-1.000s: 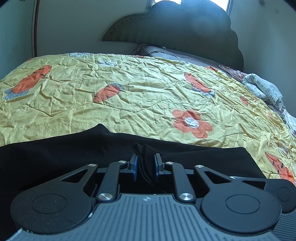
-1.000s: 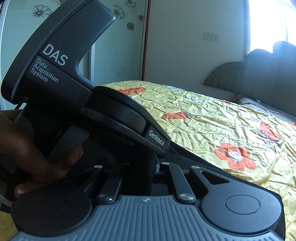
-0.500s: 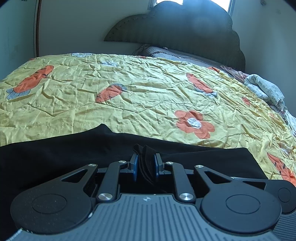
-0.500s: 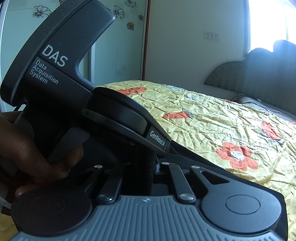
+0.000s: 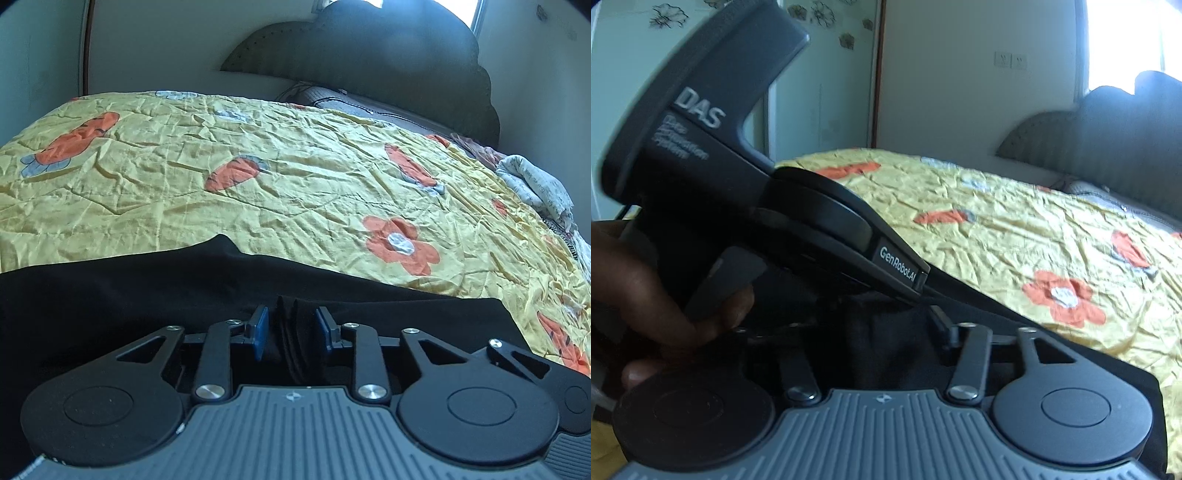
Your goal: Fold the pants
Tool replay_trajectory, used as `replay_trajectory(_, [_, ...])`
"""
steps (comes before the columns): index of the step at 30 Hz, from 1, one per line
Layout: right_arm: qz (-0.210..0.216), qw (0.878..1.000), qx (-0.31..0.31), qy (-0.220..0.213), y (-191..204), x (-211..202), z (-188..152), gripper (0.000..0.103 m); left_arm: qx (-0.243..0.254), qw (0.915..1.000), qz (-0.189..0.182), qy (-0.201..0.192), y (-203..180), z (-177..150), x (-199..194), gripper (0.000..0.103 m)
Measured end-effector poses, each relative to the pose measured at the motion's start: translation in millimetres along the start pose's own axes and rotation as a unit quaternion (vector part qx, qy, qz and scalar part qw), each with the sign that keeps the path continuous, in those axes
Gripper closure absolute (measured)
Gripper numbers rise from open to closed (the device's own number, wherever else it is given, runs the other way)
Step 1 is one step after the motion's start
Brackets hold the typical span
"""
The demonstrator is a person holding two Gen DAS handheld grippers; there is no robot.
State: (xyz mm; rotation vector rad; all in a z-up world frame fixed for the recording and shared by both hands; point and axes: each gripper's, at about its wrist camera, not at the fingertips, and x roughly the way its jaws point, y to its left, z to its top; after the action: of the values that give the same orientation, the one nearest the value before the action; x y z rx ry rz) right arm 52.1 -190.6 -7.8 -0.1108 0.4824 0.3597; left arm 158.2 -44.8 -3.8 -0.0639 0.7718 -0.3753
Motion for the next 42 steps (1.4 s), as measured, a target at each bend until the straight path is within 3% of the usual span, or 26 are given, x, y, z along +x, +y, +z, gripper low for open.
replay_trajectory(6, [0.004, 1.000, -0.012, -0.008, 11.0, -14.4, 6.0, 0.050, -0.010, 0.9996, 0.024, -0.012, 15.4, -0.1, -16.4, 0.067])
replay_trajectory(10, [0.013, 0.999, -0.030, -0.015, 21.3, -27.4, 10.0, 0.050, -0.050, 0.9975, 0.044, -0.023, 45.3, -2.7, -35.0, 0.067])
replay_trajectory(17, [0.075, 0.996, -0.042, -0.020, 41.9, -35.3, 19.8, 0.050, -0.082, 0.9904, 0.101, -0.045, 89.7, -23.8, -81.7, 0.062])
replay_trajectory(21, [0.083, 0.995, -0.046, 0.016, 53.6, -15.6, 18.5, 0.050, -0.093, 0.9869, 0.125, -0.042, 104.9, -37.2, -99.2, 0.060])
replay_trajectory(25, [0.098, 0.993, -0.017, 0.063, 57.1, 6.2, 14.1, 0.050, -0.090, 0.9843, 0.145, -0.044, 113.0, -45.9, -108.6, 0.052])
replay_trajectory(29, [0.104, 0.994, -0.011, 0.039, 54.6, 7.4, 23.2, 0.050, -0.091, 0.9808, 0.165, -0.050, 116.6, -49.4, -114.2, 0.043])
replay_trajectory(34, [0.097, 0.995, -0.028, 0.024, 66.8, 9.9, 25.7, 0.050, -0.103, 0.9779, 0.174, -0.054, 123.3, -51.4, -121.6, 0.040])
replay_trajectory(38, [0.118, 0.991, -0.065, 0.007, 81.1, 7.3, 35.2, 0.050, -0.125, 0.9727, 0.185, -0.063, 135.9, -52.4, -135.0, 0.031])
replay_trajectory(42, [0.117, 0.982, -0.146, -0.022, 119.7, 10.8, 42.7, 0.050, -0.175, 0.9621, 0.196, -0.073, 160.6, -56.0, -157.3, 0.030])
